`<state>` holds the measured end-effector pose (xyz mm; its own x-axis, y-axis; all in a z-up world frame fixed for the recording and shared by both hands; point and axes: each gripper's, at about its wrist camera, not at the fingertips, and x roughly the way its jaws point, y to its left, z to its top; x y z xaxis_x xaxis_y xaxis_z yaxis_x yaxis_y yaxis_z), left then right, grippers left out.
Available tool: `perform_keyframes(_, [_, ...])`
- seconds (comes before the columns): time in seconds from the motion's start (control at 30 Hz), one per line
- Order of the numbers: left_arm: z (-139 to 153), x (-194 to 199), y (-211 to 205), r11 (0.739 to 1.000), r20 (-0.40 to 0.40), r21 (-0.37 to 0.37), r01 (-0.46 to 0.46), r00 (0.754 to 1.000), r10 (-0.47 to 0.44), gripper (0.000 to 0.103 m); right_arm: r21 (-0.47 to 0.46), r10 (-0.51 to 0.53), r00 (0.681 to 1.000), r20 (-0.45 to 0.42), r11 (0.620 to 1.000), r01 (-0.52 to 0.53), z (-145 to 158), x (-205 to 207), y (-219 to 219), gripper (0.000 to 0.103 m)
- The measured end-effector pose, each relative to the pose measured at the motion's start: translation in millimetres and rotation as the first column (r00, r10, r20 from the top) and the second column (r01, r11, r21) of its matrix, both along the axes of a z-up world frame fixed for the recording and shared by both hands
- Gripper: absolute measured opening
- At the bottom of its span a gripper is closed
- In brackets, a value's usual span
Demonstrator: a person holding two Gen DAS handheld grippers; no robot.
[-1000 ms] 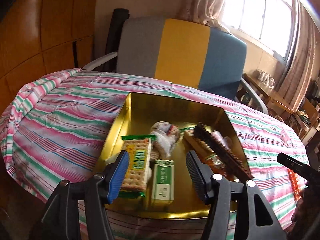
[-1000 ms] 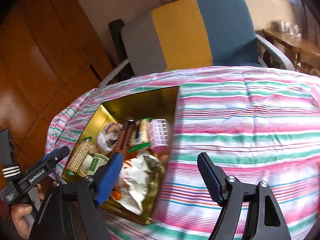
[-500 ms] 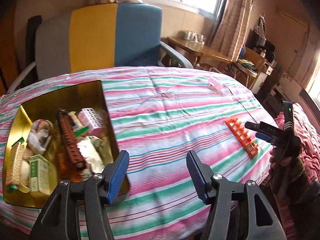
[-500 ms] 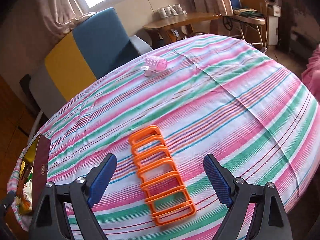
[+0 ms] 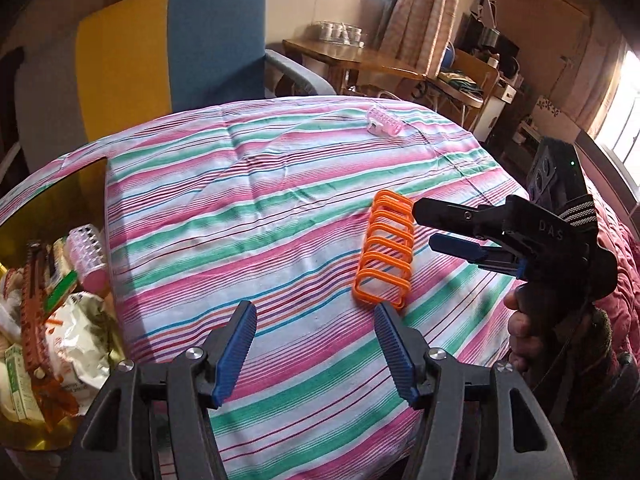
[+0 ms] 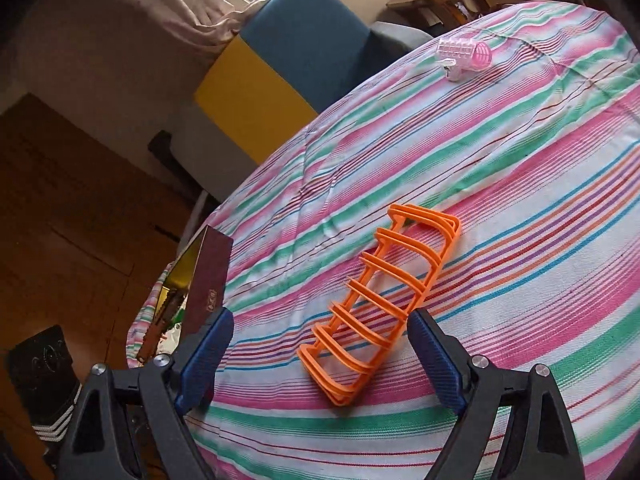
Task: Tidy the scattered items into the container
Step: 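Move the left tool over the orange rack while the right tool approaches the pink roller, then grasp the orange rack with the left tool while the right tool grasps the pink roller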
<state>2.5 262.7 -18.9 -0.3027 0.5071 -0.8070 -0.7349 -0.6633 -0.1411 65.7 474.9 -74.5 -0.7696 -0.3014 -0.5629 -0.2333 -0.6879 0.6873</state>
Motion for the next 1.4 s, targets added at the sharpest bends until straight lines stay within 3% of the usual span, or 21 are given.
perform_keyframes(0.17, [-9.2,-1.2,43.8,0.992,-0.001,-0.033,0.122,0.992,-0.123,0.064,0.049,-0.094,0.995,0.022,0.994,0.093,5.0,27.4,25.6,0.090])
perform_keyframes(0.33, [-18.4,-2.5,87.6,0.968,0.003,-0.065,0.242,0.970,-0.242,0.064,0.108,-0.169,0.985,0.045,0.981,0.163,7.5,48.2,53.8,0.090])
perform_keyframes(0.63, [-46.1,-24.4,122.7,0.961,0.066,-0.108,0.255,0.966,-0.249,0.064,0.232,-0.210,0.976,0.064,0.954,0.190,13.8,24.8,100.6,0.091])
perform_keyframes(0.73, [-50.7,-28.1,120.9,0.967,0.077,-0.101,0.234,0.971,-0.227,0.063,0.323,-0.208,0.976,0.064,0.930,0.177,18.2,2.8,113.7,0.091])
perform_keyframes(0.83, [-53.7,-32.0,116.3,0.975,0.083,-0.092,0.202,0.977,-0.195,0.053,0.425,-0.209,0.975,0.079,0.892,0.157,22.6,-24.9,128.5,0.091])
perform_keyframes(1.07, [-56.6,-49.9,86.0,0.995,0.149,-0.035,0.089,0.985,-0.083,0.051,0.574,-0.172,0.977,0.125,0.816,0.070,27.8,-115.7,158.1,0.090])
perform_keyframes(1.33, [-56.4,-51.8,57.5,0.999,0.178,-0.007,0.041,0.983,-0.039,0.051,0.582,-0.133,0.961,0.243,0.812,-0.035,5.7,-195.3,176.7,0.090])
perform_keyframes(1.4, [-56.5,-48.7,55.2,0.999,0.169,-0.008,0.041,0.985,-0.039,0.051,0.573,-0.132,0.954,0.269,0.818,-0.048,-0.6,-203.1,177.2,0.086])
